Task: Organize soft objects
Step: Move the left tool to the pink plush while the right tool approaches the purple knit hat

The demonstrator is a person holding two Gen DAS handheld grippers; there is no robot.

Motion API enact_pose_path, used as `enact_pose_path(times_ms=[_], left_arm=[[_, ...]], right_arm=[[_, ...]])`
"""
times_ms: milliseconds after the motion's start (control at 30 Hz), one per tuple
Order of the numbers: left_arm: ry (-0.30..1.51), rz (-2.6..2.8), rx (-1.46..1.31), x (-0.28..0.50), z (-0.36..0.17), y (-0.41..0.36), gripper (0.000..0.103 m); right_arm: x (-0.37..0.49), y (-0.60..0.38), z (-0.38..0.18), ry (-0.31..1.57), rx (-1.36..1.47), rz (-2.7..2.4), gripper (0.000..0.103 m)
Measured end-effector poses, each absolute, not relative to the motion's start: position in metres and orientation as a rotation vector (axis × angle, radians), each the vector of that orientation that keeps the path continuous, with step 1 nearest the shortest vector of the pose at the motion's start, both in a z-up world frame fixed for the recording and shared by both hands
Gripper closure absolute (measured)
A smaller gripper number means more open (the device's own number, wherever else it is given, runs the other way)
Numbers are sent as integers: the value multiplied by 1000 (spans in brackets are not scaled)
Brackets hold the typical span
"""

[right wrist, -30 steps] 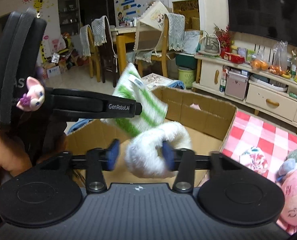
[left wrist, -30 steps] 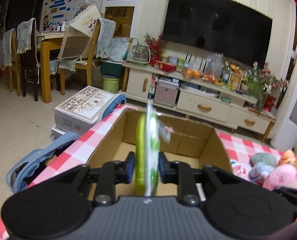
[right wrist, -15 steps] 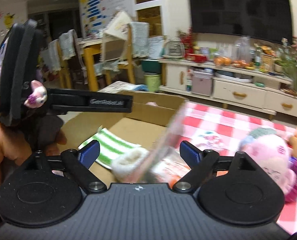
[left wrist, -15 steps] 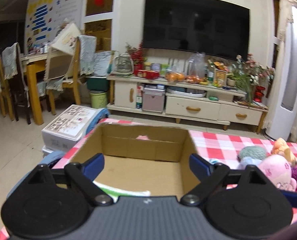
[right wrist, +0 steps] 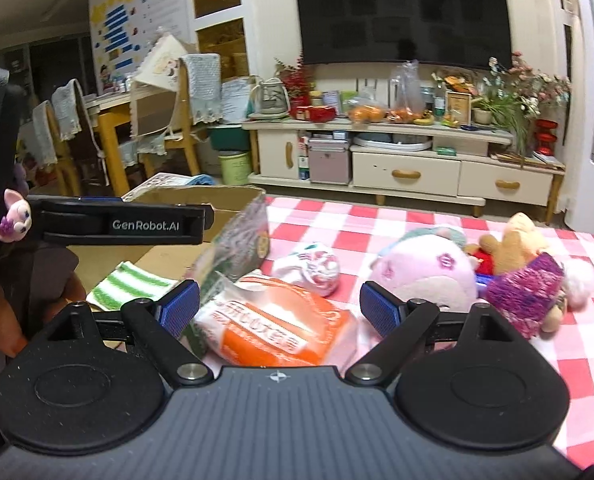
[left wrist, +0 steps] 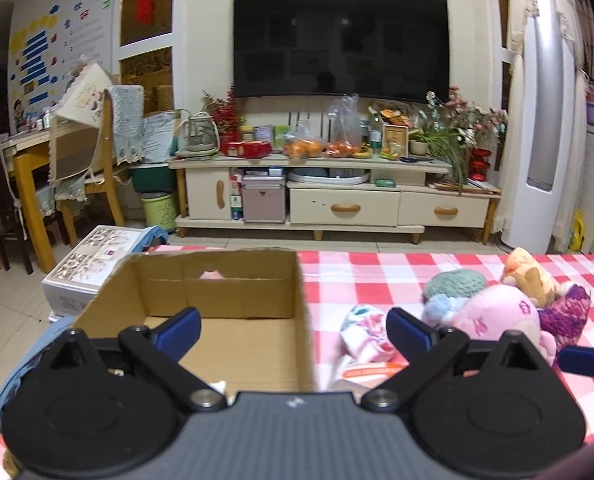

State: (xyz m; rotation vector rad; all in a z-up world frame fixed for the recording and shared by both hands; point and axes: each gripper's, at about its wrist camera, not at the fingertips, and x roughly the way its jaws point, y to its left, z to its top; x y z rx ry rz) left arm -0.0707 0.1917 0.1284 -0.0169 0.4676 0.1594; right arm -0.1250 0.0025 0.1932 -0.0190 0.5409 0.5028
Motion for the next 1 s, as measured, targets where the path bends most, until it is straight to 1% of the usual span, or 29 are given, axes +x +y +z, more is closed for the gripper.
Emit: enact_pose_path(times_ms=[1000], left_arm=[[514,44,112,-62,111,102,3]], right_arm=[[-126,-74,168,574,66,287,0]])
